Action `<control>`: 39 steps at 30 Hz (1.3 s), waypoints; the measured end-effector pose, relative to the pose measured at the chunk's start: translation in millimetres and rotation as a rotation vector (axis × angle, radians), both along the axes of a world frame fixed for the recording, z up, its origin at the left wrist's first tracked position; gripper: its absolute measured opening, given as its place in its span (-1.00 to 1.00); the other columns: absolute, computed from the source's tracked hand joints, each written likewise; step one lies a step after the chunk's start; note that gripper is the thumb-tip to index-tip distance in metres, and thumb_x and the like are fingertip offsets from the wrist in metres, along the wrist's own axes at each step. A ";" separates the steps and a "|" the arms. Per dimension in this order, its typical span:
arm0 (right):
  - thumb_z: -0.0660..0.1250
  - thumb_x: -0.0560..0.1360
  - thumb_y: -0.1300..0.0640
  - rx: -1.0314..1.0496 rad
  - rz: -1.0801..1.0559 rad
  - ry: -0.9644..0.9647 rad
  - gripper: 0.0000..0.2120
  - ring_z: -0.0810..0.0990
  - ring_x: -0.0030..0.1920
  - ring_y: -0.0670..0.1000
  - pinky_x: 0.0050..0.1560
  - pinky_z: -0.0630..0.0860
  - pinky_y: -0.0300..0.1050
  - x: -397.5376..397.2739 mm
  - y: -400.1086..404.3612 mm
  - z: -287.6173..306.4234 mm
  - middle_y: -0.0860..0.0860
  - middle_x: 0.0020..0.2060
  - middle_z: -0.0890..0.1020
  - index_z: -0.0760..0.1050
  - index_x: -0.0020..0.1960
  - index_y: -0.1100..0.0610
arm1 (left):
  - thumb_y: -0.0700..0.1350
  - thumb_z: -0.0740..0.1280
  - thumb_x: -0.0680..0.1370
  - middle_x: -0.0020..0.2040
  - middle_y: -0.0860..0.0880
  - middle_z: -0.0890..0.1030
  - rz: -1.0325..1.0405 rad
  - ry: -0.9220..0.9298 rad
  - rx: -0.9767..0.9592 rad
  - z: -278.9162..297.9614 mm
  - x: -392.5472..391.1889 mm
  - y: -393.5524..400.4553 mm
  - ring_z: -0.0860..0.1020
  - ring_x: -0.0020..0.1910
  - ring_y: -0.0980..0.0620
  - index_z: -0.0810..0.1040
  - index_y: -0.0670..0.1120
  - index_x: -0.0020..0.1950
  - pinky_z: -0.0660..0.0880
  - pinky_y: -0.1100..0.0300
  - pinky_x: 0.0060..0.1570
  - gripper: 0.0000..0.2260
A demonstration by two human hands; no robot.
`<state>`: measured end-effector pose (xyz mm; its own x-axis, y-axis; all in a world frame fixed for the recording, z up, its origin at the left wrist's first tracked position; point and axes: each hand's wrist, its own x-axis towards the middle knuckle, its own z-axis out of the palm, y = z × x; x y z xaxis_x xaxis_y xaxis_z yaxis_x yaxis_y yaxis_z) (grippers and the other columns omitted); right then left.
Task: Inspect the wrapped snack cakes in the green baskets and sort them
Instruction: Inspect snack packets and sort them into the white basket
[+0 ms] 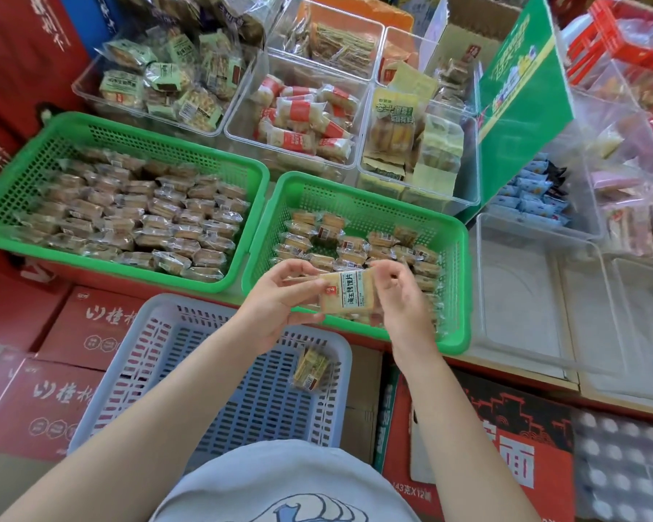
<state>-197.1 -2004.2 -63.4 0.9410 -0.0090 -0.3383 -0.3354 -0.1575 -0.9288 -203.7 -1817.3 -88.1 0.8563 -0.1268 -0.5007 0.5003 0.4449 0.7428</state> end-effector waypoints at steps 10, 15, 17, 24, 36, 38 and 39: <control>0.42 0.55 0.02 -0.301 0.076 0.101 -0.61 0.50 0.10 -0.08 0.05 0.41 -0.17 99.9 3.5 -46.0 -0.22 0.04 0.51 0.44 0.34 0.02 | -0.13 0.33 0.63 0.33 0.00 0.56 -0.228 -0.192 0.937 -58.1 85.5 8.3 0.54 0.27 0.06 0.46 -0.02 0.38 0.47 0.23 0.23 -0.68; 0.45 0.53 0.08 -0.391 0.096 -0.037 -0.73 0.51 -0.04 -0.23 -0.11 0.39 -0.38 138.8 17.2 -79.8 -0.17 -0.04 0.56 0.45 0.17 0.02 | -0.04 0.28 0.64 0.63 -0.05 0.16 -0.633 -0.416 1.427 -97.5 111.4 12.2 0.09 0.62 -0.05 0.20 -0.07 0.62 -0.06 0.09 0.56 -0.44; 0.46 0.52 0.10 -0.480 0.163 -0.083 -0.71 0.52 -0.08 -0.20 -0.15 0.39 -0.36 146.0 20.6 -94.7 -0.14 -0.06 0.55 0.38 0.12 0.00 | 0.01 0.24 0.66 0.66 -0.03 0.06 -0.718 -0.384 1.427 -113.6 113.6 15.3 -0.02 0.64 -0.02 0.10 -0.03 0.65 -0.14 0.06 0.56 -0.40; 0.42 0.50 0.29 -0.876 0.564 -0.378 -0.76 0.49 0.00 0.09 0.02 0.46 -0.06 153.8 19.9 -129.1 0.06 -0.06 0.57 0.45 0.12 0.18 | 0.09 0.06 0.71 0.67 -0.03 -0.11 -0.815 -0.383 1.461 -135.6 109.4 16.4 -0.18 0.63 0.00 -0.09 -0.07 0.67 -0.26 0.01 0.54 -0.40; 0.33 0.56 0.25 -0.943 0.474 -0.500 -0.87 0.50 -0.04 0.13 -0.06 0.52 0.01 176.8 34.0 -146.9 0.13 -0.08 0.54 0.60 0.05 0.27 | 0.21 0.02 0.68 0.66 -0.09 -0.16 -0.817 -0.559 1.570 -143.8 129.9 14.4 -0.24 0.63 -0.11 0.03 0.12 0.65 -0.24 -0.09 0.58 -0.45; 0.32 0.58 0.22 -0.983 0.490 -0.386 -0.84 0.49 0.04 0.14 -0.02 0.53 0.04 186.6 36.7 -147.5 0.14 0.01 0.53 0.55 0.12 0.25 | 0.24 0.00 0.67 0.66 -0.10 -0.17 -0.854 -0.532 1.574 -146.7 129.6 14.7 -0.25 0.62 -0.12 0.01 0.16 0.65 -0.28 -0.11 0.57 -0.45; 0.32 0.58 0.19 -1.012 0.521 -0.321 -0.82 0.48 0.08 0.14 0.00 0.52 0.03 190.1 38.8 -148.4 0.13 0.06 0.52 0.52 0.15 0.23 | 0.25 0.00 0.67 0.66 -0.10 -0.18 -0.866 -0.515 1.574 -147.6 129.5 14.9 -0.26 0.62 -0.12 0.00 0.17 0.64 -0.31 -0.11 0.55 -0.45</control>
